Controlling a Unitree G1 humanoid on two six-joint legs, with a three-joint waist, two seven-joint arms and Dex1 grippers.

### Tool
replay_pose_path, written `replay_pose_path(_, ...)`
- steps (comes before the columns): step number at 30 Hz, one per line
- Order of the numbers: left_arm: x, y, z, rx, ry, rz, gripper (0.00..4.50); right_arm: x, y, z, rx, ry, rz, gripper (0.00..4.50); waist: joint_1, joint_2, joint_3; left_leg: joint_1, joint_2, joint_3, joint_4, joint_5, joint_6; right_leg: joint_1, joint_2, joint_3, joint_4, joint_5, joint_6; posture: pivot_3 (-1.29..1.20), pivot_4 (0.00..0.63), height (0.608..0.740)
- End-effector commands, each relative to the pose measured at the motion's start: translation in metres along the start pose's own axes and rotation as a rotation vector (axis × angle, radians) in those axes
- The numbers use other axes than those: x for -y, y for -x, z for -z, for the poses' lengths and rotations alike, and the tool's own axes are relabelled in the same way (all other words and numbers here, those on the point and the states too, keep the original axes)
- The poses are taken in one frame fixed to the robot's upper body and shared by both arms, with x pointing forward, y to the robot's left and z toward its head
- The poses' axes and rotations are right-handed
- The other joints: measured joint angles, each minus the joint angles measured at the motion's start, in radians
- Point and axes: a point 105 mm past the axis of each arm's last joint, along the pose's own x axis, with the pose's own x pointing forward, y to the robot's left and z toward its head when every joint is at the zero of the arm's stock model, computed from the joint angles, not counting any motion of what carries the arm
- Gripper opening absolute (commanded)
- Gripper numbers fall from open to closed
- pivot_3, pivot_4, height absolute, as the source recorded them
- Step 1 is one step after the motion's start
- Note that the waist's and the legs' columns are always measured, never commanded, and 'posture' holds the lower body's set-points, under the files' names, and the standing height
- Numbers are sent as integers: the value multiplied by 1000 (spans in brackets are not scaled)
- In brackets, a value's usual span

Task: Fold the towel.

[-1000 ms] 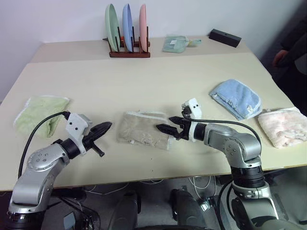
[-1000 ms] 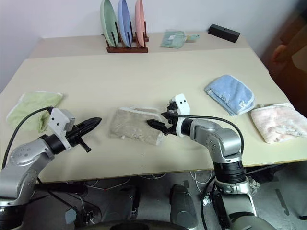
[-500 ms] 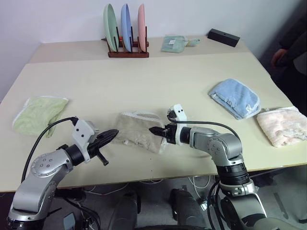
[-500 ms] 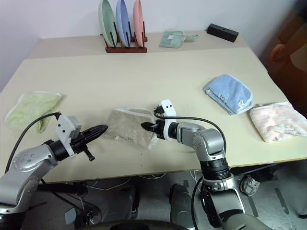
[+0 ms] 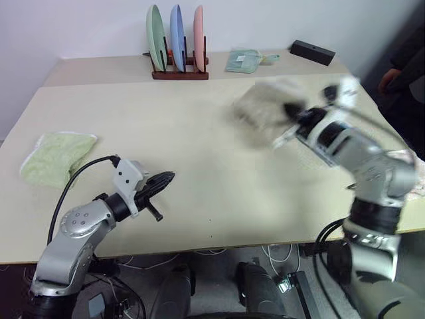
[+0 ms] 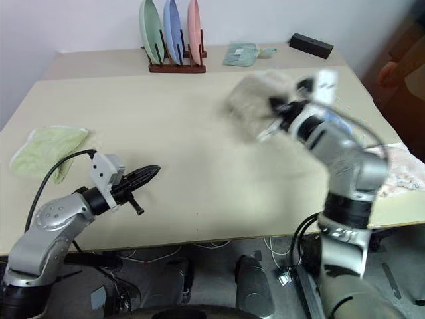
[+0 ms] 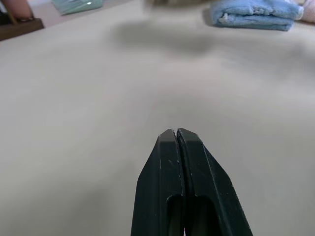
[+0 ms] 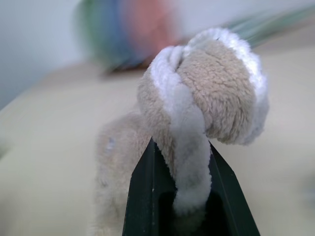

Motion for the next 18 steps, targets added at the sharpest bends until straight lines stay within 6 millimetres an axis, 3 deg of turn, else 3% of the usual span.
replay_pose_path(1,4,-11,-8,38,-25,36,0,38,4,-15,32,-75,110,28,-3,0,0,0,0,0,0,0,0,0,0,0,0,0,0,0,150,740)
replay_pose_path(6,6,-22,-13,62,-33,63,0,97,12,8,-64,-217,263,28,-8,1,0,1,0,2,0,0,1,0,0,2,0,1,2,0,150,740)
replay_pose_path(10,6,-23,-12,62,-35,60,0,128,24,23,-122,-182,374,28,-7,2,0,1,0,3,0,0,1,0,0,3,0,2,3,0,150,740)
replay_pose_path(12,7,-22,-10,59,-35,59,0,139,30,27,-128,-166,415,28,-6,1,0,1,0,3,0,0,1,0,0,3,0,2,3,0,150,740)
replay_pose_path(15,11,-21,-9,59,-31,59,0,137,29,21,-105,-165,384,28,-8,2,0,1,0,4,0,0,1,0,0,3,0,2,3,0,150,740)
replay_pose_path(16,12,-22,-9,60,-25,58,0,134,29,19,-96,-167,360,714,-8,2,0,1,0,4,0,0,1,0,0,3,0,2,3,0,150,740)
replay_pose_path(18,14,-23,-9,61,-21,59,0,131,29,15,-87,-162,342,1433,-6,2,0,1,0,3,0,0,1,0,0,3,0,2,3,0,150,740)
